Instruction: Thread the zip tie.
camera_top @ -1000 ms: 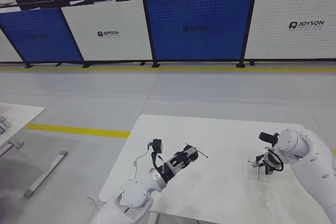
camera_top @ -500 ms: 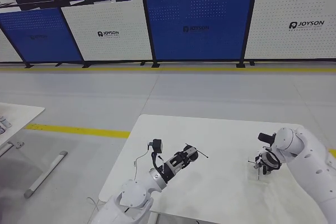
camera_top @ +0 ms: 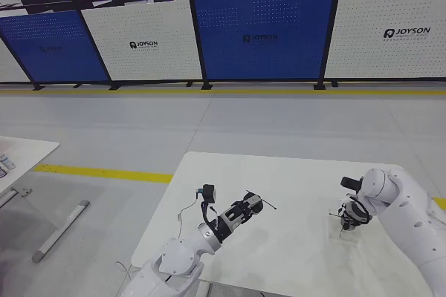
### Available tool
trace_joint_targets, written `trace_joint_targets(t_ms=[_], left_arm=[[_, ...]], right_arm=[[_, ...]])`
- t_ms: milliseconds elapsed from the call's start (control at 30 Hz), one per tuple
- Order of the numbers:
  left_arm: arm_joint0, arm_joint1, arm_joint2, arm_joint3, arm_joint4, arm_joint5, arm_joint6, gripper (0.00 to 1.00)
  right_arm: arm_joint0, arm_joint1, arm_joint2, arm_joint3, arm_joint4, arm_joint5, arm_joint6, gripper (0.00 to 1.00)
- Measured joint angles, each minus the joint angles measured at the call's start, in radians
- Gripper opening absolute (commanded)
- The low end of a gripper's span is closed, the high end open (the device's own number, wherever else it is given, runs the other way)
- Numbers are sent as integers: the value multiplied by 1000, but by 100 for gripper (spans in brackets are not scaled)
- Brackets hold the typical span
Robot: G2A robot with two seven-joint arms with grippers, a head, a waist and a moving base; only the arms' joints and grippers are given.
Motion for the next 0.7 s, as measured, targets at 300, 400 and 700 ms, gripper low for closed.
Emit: trace_joint_targets(t_ms=[300, 400, 700], left_arm=[[0, 0, 0, 0, 0, 0, 0, 0], [0, 0, 0, 0, 0, 0, 0, 0], [0, 0, 0, 0, 0, 0, 0, 0]], right_arm=[[1, 1, 1, -19, -14, 1, 4, 0], [-7, 10, 18, -46, -17, 1, 3, 0], [-117, 78, 152, -252, -36, 7, -19, 0]])
